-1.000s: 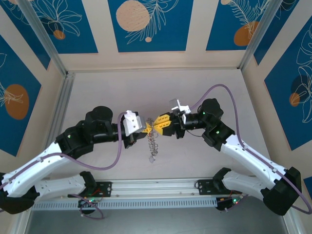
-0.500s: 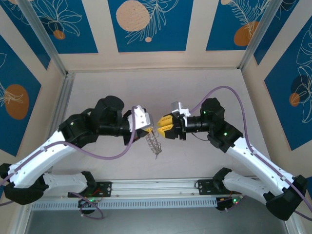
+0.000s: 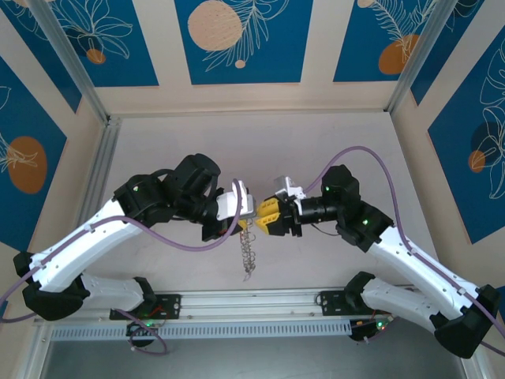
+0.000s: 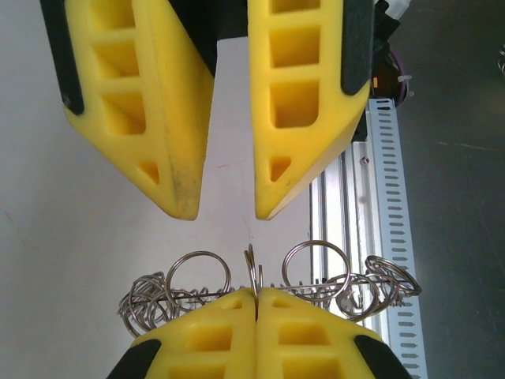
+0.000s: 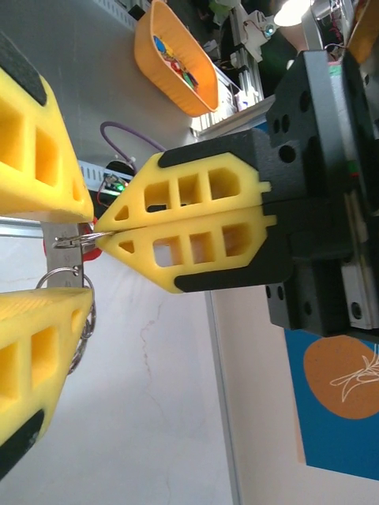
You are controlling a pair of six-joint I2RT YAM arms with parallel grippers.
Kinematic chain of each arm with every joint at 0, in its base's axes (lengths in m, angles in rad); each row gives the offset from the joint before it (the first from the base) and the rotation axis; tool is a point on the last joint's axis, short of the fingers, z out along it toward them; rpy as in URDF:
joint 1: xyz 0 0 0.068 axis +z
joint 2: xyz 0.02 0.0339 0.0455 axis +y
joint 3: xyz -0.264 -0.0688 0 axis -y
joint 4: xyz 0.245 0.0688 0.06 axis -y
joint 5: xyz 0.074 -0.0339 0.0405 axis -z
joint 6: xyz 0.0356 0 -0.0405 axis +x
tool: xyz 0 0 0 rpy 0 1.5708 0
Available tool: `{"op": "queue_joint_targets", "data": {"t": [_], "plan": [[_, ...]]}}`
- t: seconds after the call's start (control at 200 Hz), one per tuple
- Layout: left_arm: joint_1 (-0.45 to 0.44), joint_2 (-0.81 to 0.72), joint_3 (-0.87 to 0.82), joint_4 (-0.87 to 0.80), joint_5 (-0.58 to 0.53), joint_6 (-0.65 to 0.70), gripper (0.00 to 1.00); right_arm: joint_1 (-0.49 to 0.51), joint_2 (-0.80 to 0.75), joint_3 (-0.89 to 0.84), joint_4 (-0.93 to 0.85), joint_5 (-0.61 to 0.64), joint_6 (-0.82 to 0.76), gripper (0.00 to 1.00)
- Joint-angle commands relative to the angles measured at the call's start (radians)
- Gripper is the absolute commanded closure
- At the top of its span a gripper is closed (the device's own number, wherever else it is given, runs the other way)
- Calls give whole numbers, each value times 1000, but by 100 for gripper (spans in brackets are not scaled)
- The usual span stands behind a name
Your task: Put the keys on the keyring
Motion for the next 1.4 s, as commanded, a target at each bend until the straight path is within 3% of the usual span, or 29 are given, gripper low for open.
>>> {"op": "queue_joint_targets", "data": {"t": [0.0,0.54,0.72,0.815,0.905,0.99,1.05,1.396], "plan": [[10,-2,45,-17,47,22,100,10,-3,-10,-25,-23,-20,73],[11,17,57,-32,55,24,100,62,60,17,-15,-65,-47,78],[10,16,52,-20,56,19,100,73,81,34,-36,-59,-70,100],[11,7,33,9,52,11,100,73,63,19,-20,-27,-67,100],[15,-16,-7,55,40,-8,100,62,26,-19,62,-7,-18,100],[26,-55,-64,125,62,-42,80,50,-5,-76,206,-17,66,100],[36,-87,-105,173,69,-69,72,47,-23,-104,284,-13,106,100],[68,-192,-238,388,145,-143,69,50,-20,-183,608,-41,253,100]]}}
